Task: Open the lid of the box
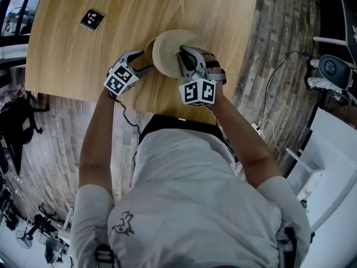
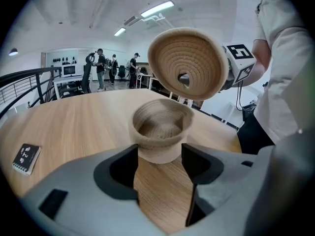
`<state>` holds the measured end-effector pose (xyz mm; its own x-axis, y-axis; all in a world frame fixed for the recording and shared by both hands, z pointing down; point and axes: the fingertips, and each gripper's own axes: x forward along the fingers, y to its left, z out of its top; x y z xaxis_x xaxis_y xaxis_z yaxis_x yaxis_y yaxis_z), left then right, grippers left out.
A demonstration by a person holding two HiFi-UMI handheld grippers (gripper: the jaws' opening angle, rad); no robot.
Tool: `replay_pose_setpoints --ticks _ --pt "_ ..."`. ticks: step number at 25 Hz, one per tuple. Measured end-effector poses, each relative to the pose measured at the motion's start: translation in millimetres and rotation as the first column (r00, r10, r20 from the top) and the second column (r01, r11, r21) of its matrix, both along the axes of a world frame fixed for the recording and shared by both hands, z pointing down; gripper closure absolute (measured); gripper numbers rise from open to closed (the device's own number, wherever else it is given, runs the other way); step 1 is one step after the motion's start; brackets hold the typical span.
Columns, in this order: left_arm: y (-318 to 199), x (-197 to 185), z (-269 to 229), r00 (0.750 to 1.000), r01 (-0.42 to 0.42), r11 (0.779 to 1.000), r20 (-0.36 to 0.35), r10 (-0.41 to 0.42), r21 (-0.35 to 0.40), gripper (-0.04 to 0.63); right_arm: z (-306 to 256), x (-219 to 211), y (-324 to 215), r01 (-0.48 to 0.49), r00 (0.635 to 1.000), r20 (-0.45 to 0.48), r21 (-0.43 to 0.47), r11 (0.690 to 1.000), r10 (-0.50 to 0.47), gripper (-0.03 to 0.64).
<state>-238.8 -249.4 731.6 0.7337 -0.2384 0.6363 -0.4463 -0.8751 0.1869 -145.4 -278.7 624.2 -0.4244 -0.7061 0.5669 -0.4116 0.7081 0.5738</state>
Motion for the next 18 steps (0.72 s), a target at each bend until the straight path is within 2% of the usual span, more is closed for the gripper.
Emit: replay_pose_setpoints --ticks 5,11,18 --pt "10 1 -22 0.998 0.034 0.999 -0.048 -0.034 0.000 0.316 -22 4 9 -0.025 0.998 0.049 -0.004 1.000 0.025 0.555" --pt "13 2 -59 0.989 0.106 0.994 -0.111 -0.102 0.028 0.316 -52 9 19 -0.062 0.984 0.165 -0.032 0.998 0.066 0.555" --pt "21 11 -129 0.951 0.178 0.982 -0.268 -0.155 0.065 0.316 -80 17 32 -0.111 0.936 0.317 -0.140 0.984 0.151 0.555"
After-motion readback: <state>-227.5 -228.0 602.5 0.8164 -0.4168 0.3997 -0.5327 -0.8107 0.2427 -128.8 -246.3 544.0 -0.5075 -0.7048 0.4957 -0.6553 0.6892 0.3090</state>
